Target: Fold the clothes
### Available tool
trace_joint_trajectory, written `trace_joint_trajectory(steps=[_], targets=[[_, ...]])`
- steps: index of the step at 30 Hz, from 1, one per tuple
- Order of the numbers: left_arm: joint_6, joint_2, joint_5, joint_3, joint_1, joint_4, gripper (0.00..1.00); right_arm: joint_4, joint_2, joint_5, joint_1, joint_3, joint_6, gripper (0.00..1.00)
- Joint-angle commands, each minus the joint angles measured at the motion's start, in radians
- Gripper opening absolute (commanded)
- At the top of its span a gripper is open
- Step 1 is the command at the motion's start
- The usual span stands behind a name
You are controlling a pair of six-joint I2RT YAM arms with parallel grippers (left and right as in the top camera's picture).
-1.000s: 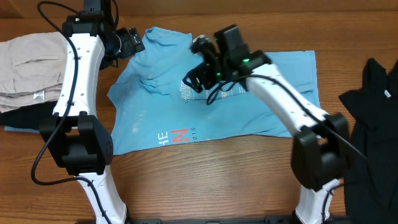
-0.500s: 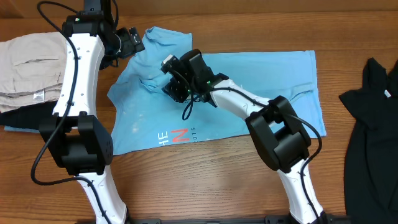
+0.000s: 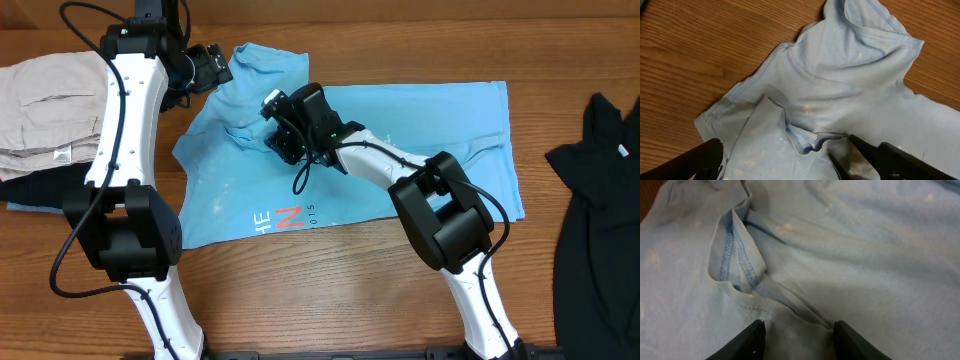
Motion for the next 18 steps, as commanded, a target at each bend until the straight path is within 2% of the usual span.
trace_joint_trajectory(steps=[1, 3, 6, 9, 15, 16, 17, 18], targets=[[0.003, -0.013, 0.010, 0.011, -0.001, 0.001, 1.00, 0.010, 0.016, 0.040, -0.003, 0.005, -0.007, 0.44], [0.003, -0.013, 0.010, 0.011, -0.001, 0.001, 1.00, 0.010, 0.016, 0.040, -0.005, 0.005, -0.007, 0.35], [0.003, -0.013, 0.010, 0.011, -0.001, 0.001, 1.00, 0.015, 0.016, 0.040, -0.005, 0.005, -0.007, 0.15], [0.003, -0.013, 0.010, 0.011, -0.001, 0.001, 1.00, 0.020, 0.016, 0.040, -0.006, 0.005, -0.007, 0.04], [0.003, -0.013, 0.010, 0.011, -0.001, 0.000, 1.00, 0.028, 0.016, 0.040, -0.023, 0.005, 0.001, 0.04], [0.003, -0.013, 0.010, 0.011, -0.001, 0.001, 1.00, 0.026, 0.016, 0.039, -0.024, 0.005, 0.001, 0.16], [0.003, -0.013, 0.010, 0.011, -0.001, 0.001, 1.00, 0.021, 0.016, 0.039, -0.025, 0.005, 0.001, 0.22], [0.003, -0.013, 0.010, 0.011, -0.001, 0.001, 1.00, 0.014, 0.016, 0.039, -0.024, 0.005, 0.001, 0.23]])
